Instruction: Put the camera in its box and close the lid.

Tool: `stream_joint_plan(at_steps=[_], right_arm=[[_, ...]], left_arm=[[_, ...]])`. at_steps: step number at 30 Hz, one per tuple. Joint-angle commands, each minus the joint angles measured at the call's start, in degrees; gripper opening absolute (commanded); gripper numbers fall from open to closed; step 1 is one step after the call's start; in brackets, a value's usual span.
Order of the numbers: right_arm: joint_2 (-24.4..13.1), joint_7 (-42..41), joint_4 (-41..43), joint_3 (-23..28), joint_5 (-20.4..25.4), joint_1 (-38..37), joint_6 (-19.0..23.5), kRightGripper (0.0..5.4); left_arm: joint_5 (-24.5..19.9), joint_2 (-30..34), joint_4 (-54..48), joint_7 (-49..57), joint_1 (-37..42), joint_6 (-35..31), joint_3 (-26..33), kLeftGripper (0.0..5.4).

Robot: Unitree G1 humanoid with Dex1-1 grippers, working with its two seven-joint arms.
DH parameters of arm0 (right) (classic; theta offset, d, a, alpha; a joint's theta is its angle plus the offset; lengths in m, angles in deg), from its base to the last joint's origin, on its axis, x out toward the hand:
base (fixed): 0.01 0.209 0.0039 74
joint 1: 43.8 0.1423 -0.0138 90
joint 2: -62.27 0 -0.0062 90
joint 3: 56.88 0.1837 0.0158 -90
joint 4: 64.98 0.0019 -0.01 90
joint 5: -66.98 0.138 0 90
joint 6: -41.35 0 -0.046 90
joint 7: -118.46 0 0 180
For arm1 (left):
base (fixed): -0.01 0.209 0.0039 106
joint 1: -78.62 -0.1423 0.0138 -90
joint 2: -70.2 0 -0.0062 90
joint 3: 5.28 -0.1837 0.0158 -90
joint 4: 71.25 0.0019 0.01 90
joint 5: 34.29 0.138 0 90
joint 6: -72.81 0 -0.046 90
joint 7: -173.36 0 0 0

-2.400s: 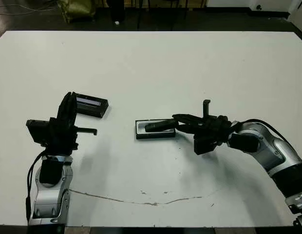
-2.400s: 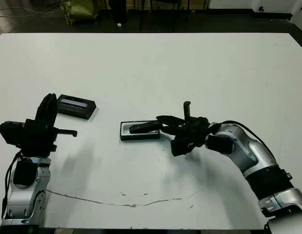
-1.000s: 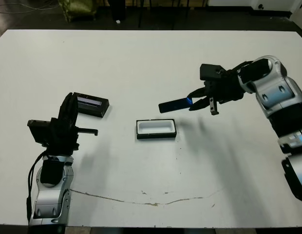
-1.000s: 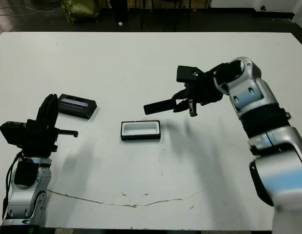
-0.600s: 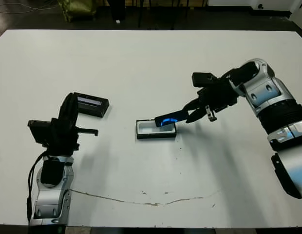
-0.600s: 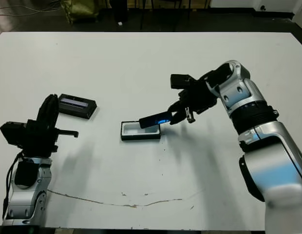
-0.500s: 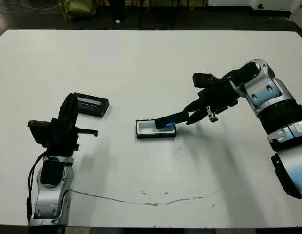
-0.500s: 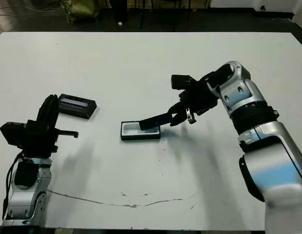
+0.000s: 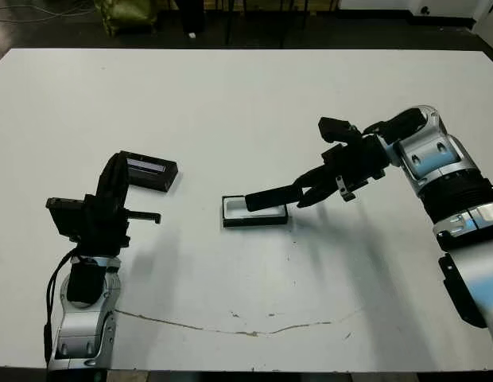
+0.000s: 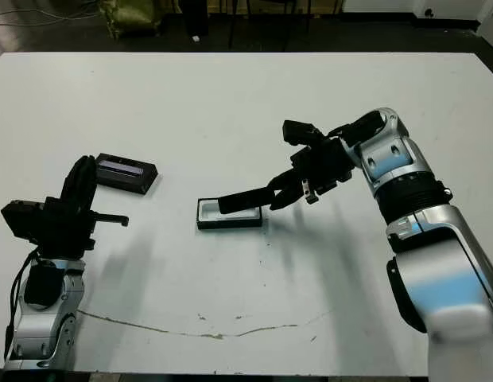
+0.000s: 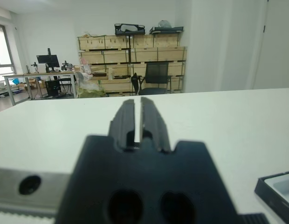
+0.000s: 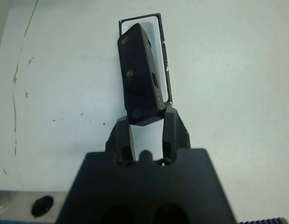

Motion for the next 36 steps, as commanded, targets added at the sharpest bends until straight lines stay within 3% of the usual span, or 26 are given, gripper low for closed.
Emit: stream_joint_plan(at_steps=[1, 7, 16, 27, 33, 36], right_arm=[[1.02, -0.30, -0.78, -1.09, -0.90, -0.80, 1.82, 0.06], [2.33, -0.02, -1.45, -2.31, -2.10, -0.28, 2.74, 0.06], [2.92, 1.60, -1.72, -2.92, -3.61, -0.23, -0.73, 0.06], [3.36, 3.95, -5.09, -1.26, -3.62, 1.42, -1.22, 0.06], [3.81, 3.79, -7.92, -0.12, -3.18, 3.24, 2.77, 0.06], [3.80, 4.05, -8.00, 0.00, -3.31, 3.25, 2.54, 0.06]], left_arm=[[0.45, -0.26, 0.13, 0.50, -1.13, -1.35, -0.21, 0.00], [0.67, -0.41, 0.82, 0.66, -1.03, -0.75, -0.61, 0.00], [1.35, -0.86, 1.15, 1.44, -0.86, -1.15, -1.33, 0.00], [0.74, -1.11, 0.87, 1.46, -0.83, -2.27, -1.19, 0.00], [1.05, -1.23, 0.74, 1.68, -0.76, -2.42, -1.25, 0.00], [1.10, -1.29, 0.67, 1.74, -0.67, -2.70, -1.27, 0.00]])
